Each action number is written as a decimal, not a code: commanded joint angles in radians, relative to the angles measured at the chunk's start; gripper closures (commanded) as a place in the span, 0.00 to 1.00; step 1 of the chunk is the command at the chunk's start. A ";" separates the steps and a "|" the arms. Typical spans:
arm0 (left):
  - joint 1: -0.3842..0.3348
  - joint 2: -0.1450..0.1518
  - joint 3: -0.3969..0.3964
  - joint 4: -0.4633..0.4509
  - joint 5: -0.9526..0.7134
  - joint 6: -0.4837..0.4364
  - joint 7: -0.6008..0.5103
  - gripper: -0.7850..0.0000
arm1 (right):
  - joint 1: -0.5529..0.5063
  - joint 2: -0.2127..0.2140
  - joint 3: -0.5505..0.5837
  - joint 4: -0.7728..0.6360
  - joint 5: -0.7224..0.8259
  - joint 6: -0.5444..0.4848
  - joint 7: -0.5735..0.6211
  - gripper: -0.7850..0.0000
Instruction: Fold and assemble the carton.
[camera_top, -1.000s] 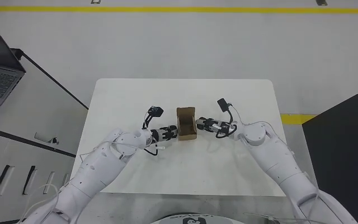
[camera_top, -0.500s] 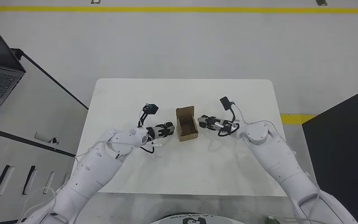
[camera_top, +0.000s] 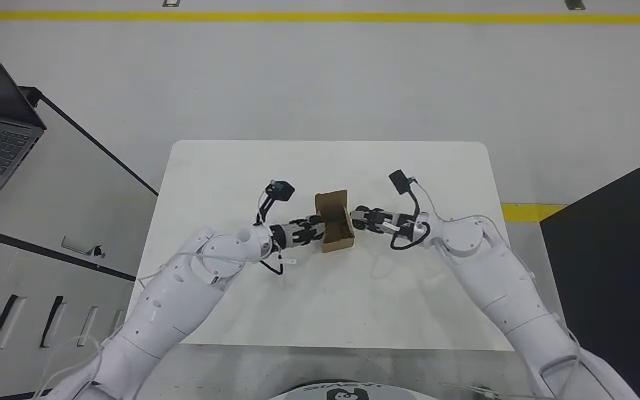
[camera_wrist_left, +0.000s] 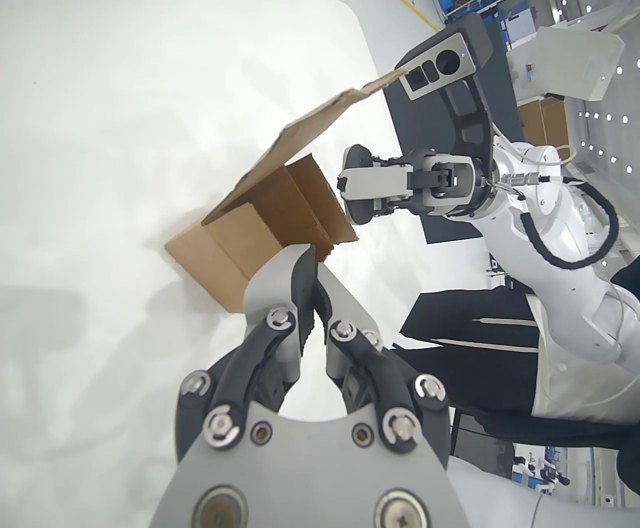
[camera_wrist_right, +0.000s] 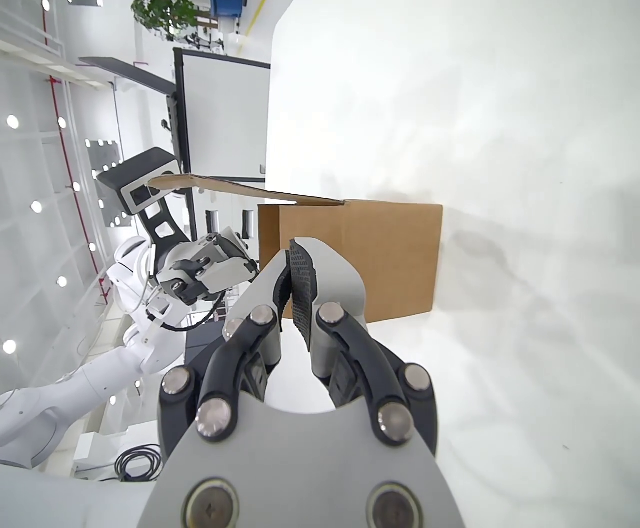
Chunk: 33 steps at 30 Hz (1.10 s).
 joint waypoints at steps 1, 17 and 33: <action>-0.007 -0.004 0.009 0.013 0.008 0.004 0.005 1.00 | 0.002 -0.001 -0.005 -0.005 -0.012 0.006 -0.006 1.00; -0.037 -0.028 0.053 0.057 0.030 0.015 0.023 1.00 | 0.020 -0.010 -0.037 -0.021 -0.068 0.034 -0.017 1.00; -0.037 -0.037 0.050 0.065 0.031 0.009 0.018 1.00 | 0.050 -0.025 -0.091 -0.029 -0.162 0.105 -0.039 1.00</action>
